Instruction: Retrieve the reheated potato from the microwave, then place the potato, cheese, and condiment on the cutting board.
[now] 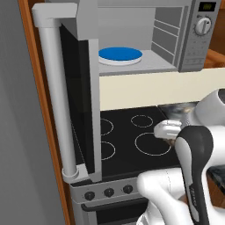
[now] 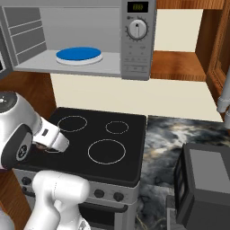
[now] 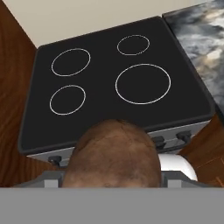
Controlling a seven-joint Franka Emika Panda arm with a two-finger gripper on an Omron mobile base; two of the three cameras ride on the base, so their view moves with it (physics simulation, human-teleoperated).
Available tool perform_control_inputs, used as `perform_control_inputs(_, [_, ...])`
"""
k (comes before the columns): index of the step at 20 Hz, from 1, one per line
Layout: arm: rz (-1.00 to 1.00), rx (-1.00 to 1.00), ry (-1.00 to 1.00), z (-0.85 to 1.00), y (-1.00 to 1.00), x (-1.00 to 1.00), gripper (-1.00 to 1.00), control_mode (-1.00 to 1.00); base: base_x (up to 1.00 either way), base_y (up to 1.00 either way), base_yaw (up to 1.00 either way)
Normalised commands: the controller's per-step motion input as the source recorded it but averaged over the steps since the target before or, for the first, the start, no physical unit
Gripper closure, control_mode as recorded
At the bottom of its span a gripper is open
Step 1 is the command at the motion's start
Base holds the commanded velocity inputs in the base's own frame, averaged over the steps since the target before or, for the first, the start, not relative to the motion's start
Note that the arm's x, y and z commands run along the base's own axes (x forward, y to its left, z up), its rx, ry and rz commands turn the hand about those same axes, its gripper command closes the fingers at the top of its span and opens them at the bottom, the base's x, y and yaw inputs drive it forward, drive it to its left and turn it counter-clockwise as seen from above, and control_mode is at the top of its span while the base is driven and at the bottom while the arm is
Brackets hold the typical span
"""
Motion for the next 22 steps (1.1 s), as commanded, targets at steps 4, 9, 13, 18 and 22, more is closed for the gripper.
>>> perform_control_inputs(4, [0.00, 0.00, 0.00, -0.16, 0.00, 0.28, 1.00, -1.00, 0.00, 0.00, 0.00])
perform_control_inputs(9, [0.00, 0.00, 0.00, -0.04, 0.00, 0.08, 1.00, 1.00, -0.32, 0.00, 0.00])
perform_control_inputs(13, [0.00, 0.00, 0.00, 0.00, 0.00, 0.00, 1.00, 1.00, -1.00, 0.00, 0.00])
perform_control_inputs(18, [0.00, 0.00, 0.00, 0.00, 0.00, 0.00, 1.00, 1.00, -1.00, 0.00, 0.00])
perform_control_inputs(22, [0.00, 0.00, 0.00, 0.00, 0.00, 0.00, 1.00, 1.00, -0.91, 0.06, -0.11])
